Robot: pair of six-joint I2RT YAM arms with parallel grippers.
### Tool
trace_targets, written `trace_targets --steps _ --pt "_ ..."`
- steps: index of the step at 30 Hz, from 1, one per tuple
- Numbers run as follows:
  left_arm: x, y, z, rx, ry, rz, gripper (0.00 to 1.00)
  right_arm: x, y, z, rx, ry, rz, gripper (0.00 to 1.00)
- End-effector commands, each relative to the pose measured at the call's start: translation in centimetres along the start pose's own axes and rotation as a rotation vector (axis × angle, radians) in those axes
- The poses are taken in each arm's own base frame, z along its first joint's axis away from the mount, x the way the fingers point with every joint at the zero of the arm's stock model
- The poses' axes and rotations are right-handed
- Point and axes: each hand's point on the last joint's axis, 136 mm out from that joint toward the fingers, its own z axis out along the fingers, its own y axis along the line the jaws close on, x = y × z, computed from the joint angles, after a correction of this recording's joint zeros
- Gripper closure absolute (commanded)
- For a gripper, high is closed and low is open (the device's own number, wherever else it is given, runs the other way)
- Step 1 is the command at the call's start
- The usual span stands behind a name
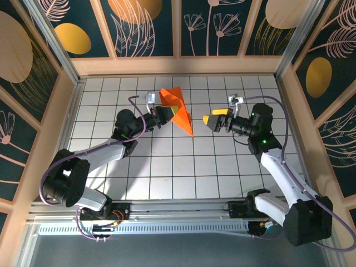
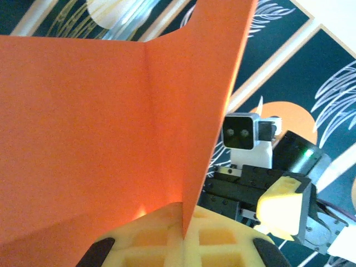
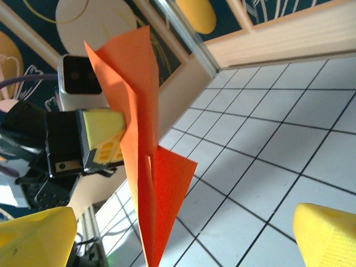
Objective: Fold a paper plane with a square sheet of paper (fold left side to right side)
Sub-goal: Turn over the paper at the center of the table.
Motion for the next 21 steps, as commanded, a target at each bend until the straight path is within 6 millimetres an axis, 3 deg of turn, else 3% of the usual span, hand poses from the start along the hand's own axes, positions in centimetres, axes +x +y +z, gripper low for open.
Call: trace_targets --steps 1,12,21 --pt "-1.5 -4.5 0.0 0.141 -0.02 0.125 1.0 0.5 2.4 -0.5 -0.123 0.019 -0.044 0.01" --pt "-0.4 -6.8 0.4 0.238 0.034 0.164 1.0 1.9 5.6 1.3 -0.295 0.092 -0.093 0.01" --pt "0.1 -7.2 0.6 0.253 0.052 0.172 1.0 3.0 6.7 3.5 -0.352 0.151 -0.094 0.04"
